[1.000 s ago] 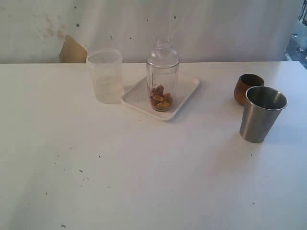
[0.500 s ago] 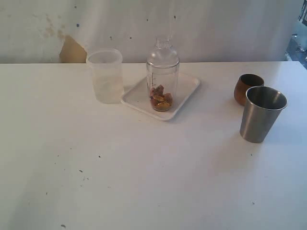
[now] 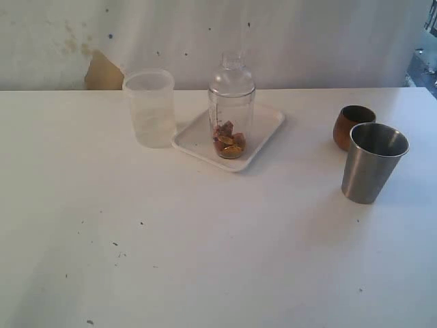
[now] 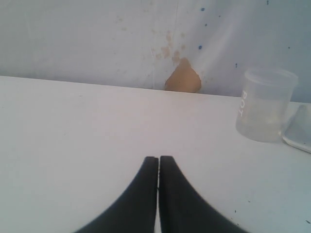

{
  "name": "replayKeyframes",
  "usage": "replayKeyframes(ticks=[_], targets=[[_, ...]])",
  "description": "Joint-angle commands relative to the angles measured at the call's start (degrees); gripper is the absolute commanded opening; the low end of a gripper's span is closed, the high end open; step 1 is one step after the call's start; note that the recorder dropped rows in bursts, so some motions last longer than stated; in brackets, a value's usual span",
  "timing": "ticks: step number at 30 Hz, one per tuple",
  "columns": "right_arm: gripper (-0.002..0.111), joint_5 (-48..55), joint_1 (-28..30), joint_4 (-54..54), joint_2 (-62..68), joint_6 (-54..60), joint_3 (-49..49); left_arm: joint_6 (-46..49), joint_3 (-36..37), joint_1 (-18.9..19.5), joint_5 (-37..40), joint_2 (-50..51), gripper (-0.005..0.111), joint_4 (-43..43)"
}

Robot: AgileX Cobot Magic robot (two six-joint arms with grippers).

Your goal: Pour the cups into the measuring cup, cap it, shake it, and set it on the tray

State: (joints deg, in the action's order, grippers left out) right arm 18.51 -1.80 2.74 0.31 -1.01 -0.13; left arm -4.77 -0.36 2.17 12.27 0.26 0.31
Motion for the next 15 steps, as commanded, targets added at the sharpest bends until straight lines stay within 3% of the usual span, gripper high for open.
replayKeyframes(ticks=[1, 15], targets=[[0.003, -0.5, 0.2, 0.0, -0.3, -0.3, 0.1, -0.3, 0.4, 0.0, -0.8, -0.3, 0.001, 0.2], [0.003, -0.5, 0.2, 0.0, -0.3, -0.3, 0.1, -0.3, 0.4, 0.0, -0.8, -0.3, 0.001, 0.2]])
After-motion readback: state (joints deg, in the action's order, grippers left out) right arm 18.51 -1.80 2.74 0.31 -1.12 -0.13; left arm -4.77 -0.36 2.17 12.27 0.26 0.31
